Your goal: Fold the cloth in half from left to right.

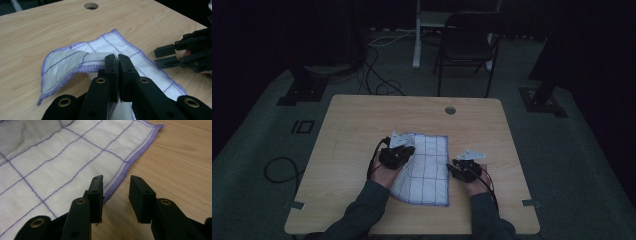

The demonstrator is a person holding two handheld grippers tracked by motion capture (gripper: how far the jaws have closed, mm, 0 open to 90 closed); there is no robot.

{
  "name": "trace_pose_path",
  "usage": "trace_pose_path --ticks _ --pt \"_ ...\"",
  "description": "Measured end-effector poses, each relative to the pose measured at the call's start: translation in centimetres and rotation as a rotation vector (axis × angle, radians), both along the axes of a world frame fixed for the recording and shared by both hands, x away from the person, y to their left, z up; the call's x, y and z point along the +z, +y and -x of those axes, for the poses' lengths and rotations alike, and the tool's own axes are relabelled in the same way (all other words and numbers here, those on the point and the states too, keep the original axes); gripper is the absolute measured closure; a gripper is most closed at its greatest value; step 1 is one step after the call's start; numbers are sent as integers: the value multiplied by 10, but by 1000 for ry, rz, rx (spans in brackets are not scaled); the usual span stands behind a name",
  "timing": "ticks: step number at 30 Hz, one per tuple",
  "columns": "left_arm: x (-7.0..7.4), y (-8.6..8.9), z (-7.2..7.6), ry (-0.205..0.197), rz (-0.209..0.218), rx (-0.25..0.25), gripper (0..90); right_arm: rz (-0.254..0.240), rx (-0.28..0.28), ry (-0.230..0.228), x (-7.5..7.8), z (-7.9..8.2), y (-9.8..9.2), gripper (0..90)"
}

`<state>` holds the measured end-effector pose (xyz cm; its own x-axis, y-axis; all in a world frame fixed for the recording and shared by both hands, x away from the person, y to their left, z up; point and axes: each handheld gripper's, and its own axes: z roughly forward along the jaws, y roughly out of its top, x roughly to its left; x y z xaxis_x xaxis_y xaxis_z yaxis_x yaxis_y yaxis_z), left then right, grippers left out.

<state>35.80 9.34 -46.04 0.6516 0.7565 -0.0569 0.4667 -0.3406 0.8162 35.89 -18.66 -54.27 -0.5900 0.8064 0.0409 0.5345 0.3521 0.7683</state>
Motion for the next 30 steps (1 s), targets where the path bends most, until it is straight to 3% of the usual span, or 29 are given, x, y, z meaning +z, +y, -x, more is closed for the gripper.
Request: trace_pose_path --ticks 9,30 --pt "-2 -15 -2 6 -11 -29 874 -12 -36 -6 3 0 -10 643" --pt "-19 -45 -8 38 -34 -75 873 -13 -53 -4 3 0 -14 642"
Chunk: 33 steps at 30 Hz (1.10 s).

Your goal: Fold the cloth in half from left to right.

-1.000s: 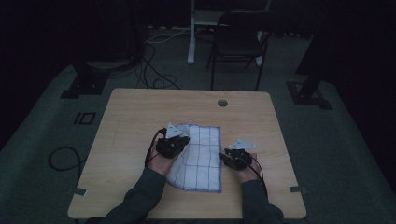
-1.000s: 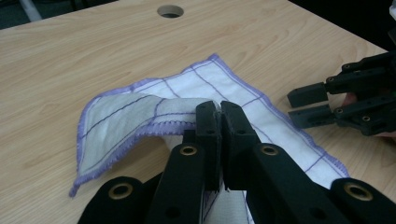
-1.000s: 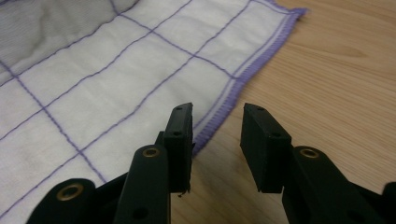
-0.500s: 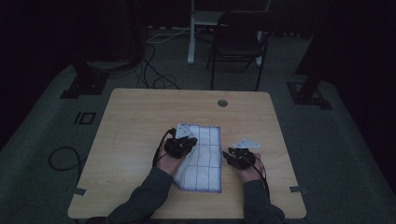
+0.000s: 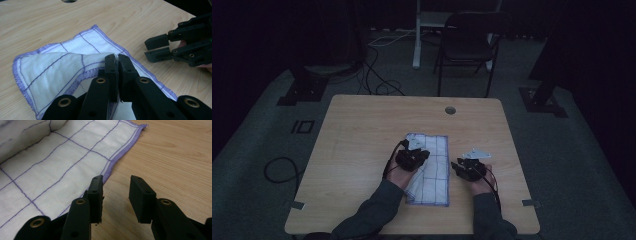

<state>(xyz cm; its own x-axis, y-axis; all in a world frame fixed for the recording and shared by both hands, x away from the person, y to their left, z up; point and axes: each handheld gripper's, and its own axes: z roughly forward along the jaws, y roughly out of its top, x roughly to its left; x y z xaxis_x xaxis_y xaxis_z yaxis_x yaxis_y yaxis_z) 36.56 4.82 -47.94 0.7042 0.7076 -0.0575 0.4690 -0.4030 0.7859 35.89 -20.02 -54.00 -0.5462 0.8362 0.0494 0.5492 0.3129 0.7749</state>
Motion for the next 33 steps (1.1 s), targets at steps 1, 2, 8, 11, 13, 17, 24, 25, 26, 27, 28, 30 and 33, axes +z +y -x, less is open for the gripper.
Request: trace_pose_path --ticks 1,2,8,11,13,17,24,25,26,27,28,30,33 --pt "-1 -1 0 4 -2 -2 874 0 0 -1 0 0 0 642" --pt "-3 -3 -1 7 -1 -4 874 1 0 -1 0 0 0 642" --pt "-13 -9 -3 30 -12 -15 873 -1 -4 2 0 0 -1 642" --pt "-15 -13 -5 35 -19 -20 874 -1 -5 3 0 0 -1 641" --pt "-17 -17 -6 39 -20 -21 873 -1 -7 3 0 0 -1 641" --pt "-22 -22 -9 51 -23 -27 874 -2 -7 4 -1 0 -1 642" --pt "-30 -23 -13 92 3 -47 787 -2 -5 2 0 0 -2 637" --pt "-29 -22 -12 87 3 -51 766 -3 -6 2 0 0 -3 636" --pt "-26 -21 -11 82 2 -56 746 -4 -8 3 0 0 -3 635" --pt "-24 -19 -10 79 11 -55 724 -6 -10 4 0 0 -3 635" --pt "-21 -17 -9 73 14 -58 710 -7 -11 4 0 0 -3 635" --pt "-16 -11 -6 63 24 -56 698 -8 -13 4 0 0 -3 634" --pt "-13 -1 0 49 21 -48 696 -7 -12 3 0 0 -3 633"
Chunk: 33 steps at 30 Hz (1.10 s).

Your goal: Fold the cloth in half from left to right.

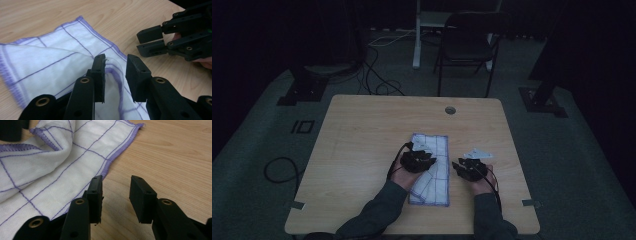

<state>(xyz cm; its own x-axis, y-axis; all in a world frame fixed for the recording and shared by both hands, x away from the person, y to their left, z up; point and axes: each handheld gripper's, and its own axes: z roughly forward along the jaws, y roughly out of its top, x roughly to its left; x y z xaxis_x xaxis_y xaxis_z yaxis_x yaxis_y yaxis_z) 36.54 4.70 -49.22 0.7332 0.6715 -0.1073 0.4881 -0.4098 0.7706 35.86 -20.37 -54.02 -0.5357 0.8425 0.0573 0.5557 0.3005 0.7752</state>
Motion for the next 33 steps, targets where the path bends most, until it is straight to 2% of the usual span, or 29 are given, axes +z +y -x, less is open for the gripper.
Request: trace_pose_path --ticks 3,8,15,19,25,33 --pt "-2 10 5 -3 -14 11 724 1 0 0 0 0 0 632" --pt "-12 24 14 10 -49 24 821 4 1 0 0 0 1 633" --pt "-26 30 28 31 -51 12 839 3 1 0 0 0 1 629" --pt "-31 31 36 41 -61 -13 855 1 0 -1 0 0 1 629" --pt "-35 27 45 47 -54 -46 859 2 1 0 0 0 1 626" --pt "-38 9 59 40 -64 -118 857 -1 0 1 0 0 1 624"
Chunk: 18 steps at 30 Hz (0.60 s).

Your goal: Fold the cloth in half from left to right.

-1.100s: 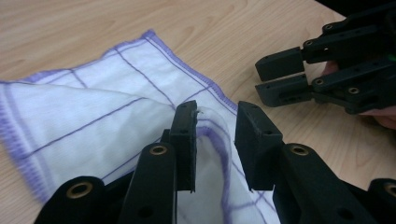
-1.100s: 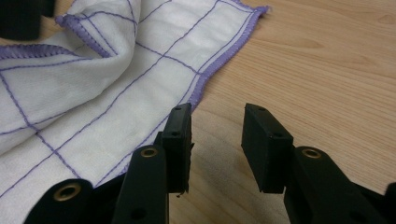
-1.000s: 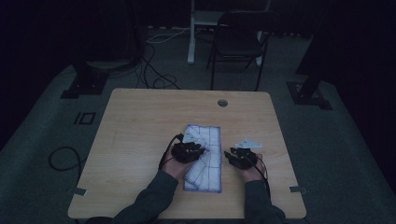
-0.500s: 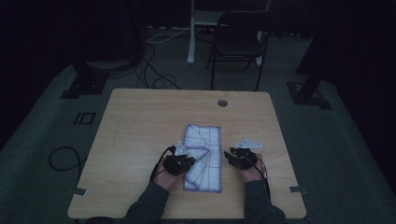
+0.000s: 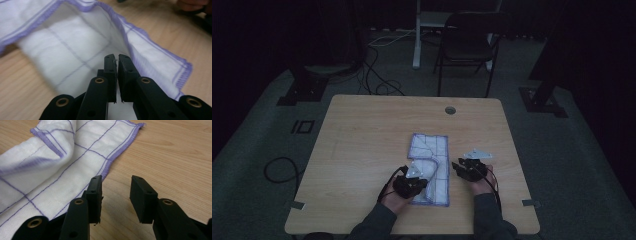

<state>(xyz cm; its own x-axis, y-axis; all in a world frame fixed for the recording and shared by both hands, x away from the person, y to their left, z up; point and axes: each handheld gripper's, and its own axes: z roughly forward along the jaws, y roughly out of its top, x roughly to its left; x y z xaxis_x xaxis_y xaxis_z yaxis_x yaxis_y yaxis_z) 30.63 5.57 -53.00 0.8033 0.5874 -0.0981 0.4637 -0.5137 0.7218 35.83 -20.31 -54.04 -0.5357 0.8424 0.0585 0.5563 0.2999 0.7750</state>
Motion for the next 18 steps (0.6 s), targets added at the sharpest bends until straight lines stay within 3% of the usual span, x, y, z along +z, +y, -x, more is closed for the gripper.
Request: trace_pose_path --ticks 7,12,18 --pt "-6 -15 9 1 -7 -54 851 -2 0 -1 0 0 0 622" --pt "-9 -17 10 0 -9 -55 846 -9 6 -8 2 1 1 619" --pt "-9 -15 16 -38 3 -60 825 -8 29 -28 9 3 8 613"
